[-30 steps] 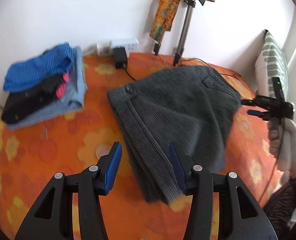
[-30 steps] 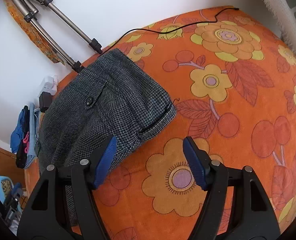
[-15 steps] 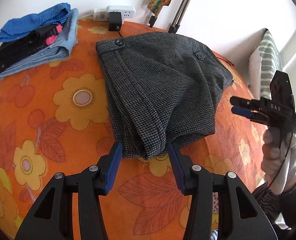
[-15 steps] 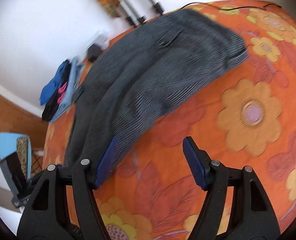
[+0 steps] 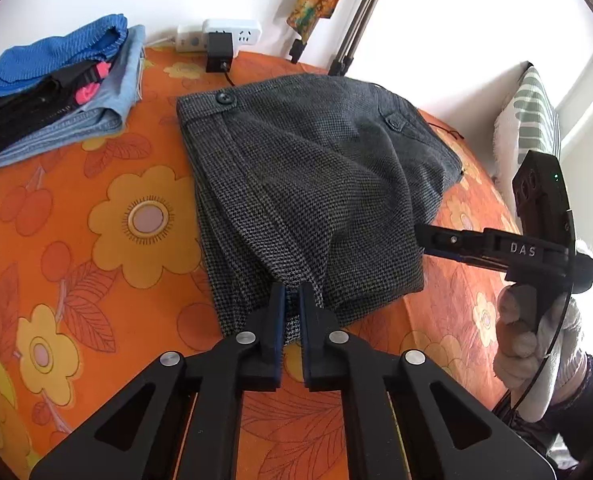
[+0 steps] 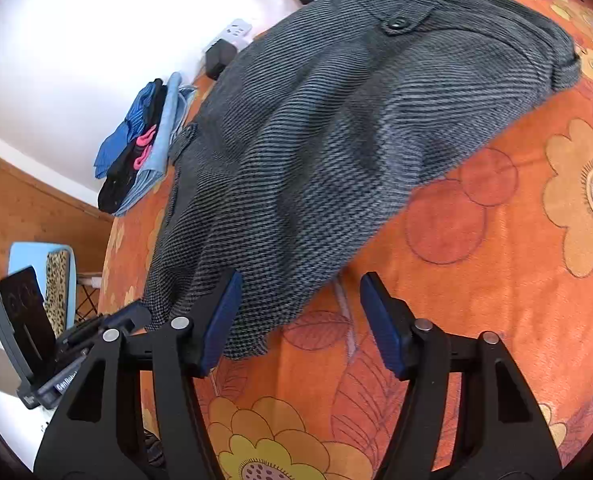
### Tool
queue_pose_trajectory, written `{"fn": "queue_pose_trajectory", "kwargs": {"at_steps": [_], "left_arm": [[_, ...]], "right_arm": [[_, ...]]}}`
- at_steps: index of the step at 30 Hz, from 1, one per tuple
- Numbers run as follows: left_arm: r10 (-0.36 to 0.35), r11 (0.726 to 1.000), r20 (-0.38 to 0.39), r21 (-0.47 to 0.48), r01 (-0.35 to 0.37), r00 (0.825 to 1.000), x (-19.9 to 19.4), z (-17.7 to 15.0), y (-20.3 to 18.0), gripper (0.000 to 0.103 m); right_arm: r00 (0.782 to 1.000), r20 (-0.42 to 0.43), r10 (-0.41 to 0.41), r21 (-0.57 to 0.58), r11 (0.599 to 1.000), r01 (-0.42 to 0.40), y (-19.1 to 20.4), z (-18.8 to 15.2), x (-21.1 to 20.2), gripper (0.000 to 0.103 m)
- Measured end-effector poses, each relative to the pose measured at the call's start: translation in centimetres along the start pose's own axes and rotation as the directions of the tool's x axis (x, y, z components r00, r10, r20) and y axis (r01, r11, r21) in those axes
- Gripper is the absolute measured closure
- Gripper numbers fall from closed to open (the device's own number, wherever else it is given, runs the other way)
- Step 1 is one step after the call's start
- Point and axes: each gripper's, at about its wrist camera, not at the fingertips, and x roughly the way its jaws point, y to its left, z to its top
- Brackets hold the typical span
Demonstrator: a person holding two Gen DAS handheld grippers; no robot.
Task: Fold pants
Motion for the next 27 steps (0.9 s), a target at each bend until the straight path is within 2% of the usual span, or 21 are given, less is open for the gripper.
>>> {"fn": "queue_pose_trajectory", "kwargs": {"at_steps": [1, 3, 7, 8, 9, 10, 17, 18, 19, 24, 27], "left_arm": [[0.001, 1.000, 0.006, 0.000, -0.001, 1.000, -0.1, 0.0, 0.0, 0.099], [0.004, 1.000, 0.008, 0.002, -0.004, 1.000, -0.1, 0.0, -0.1, 0.099], [-0.014, 1.000, -0.019, -0.025, 0.014, 1.000, 0.4, -0.5, 0.3, 0.099], [-0.012, 0.999, -0.019, -0.030, 0.011, 1.000, 0.4, -0.5, 0.4, 0.097], [-0.013, 0.999, -0.024, -0.034, 0.012, 1.000, 0.4, -0.6, 0.5, 0.090], [-0.020, 0.999, -0.027, -0.031, 0.019, 0.999, 0.5, -0.6, 0.4, 0.087], [-0.009, 1.000, -0.048, 0.007, 0.009, 0.999, 1.4, -0.8, -0.6, 0.086], [-0.007, 1.000, -0.045, 0.004, 0.007, 0.999, 1.5, -0.8, -0.6, 0.093], [-0.008, 1.000, -0.044, 0.002, 0.008, 0.999, 1.5, -0.8, -0.6, 0.094], [-0.019, 1.000, 0.007, -0.008, 0.019, 1.000, -0.3, -0.2, -0.3, 0.099], [-0.014, 1.000, 0.052, -0.001, 0.014, 0.999, -2.0, 0.1, -0.1, 0.099]], "right_arm": [[1.000, -0.001, 0.001, 0.000, 1.000, -0.001, 0.0, 0.0, 0.1, 0.040], [1.000, -0.016, -0.001, 0.012, 1.000, 0.001, 0.0, 0.1, 0.5, 0.047], [1.000, -0.018, 0.021, 0.040, 0.999, -0.021, -0.5, 0.1, 0.6, 0.048], [1.000, -0.017, 0.020, 0.041, 0.999, -0.019, -0.6, 0.1, 0.6, 0.048], [1.000, -0.014, 0.015, 0.036, 0.999, -0.015, -0.6, 0.1, 0.6, 0.048], [1.000, -0.014, 0.012, 0.032, 0.999, -0.011, -0.7, 0.1, 0.6, 0.048], [1.000, -0.019, 0.001, -0.003, 1.000, -0.001, -0.1, 0.0, 1.0, 0.057], [1.000, -0.020, 0.000, -0.008, 1.000, 0.000, 0.0, 0.0, 1.1, 0.059], [1.000, -0.021, 0.001, -0.012, 1.000, -0.001, 0.1, 0.0, 1.1, 0.062], [1.000, -0.004, -0.013, -0.028, 1.000, 0.012, 0.1, 0.4, 0.6, 0.089], [1.000, 0.021, -0.016, -0.032, 0.999, 0.017, -0.1, 0.6, -0.5, 0.095]]}}
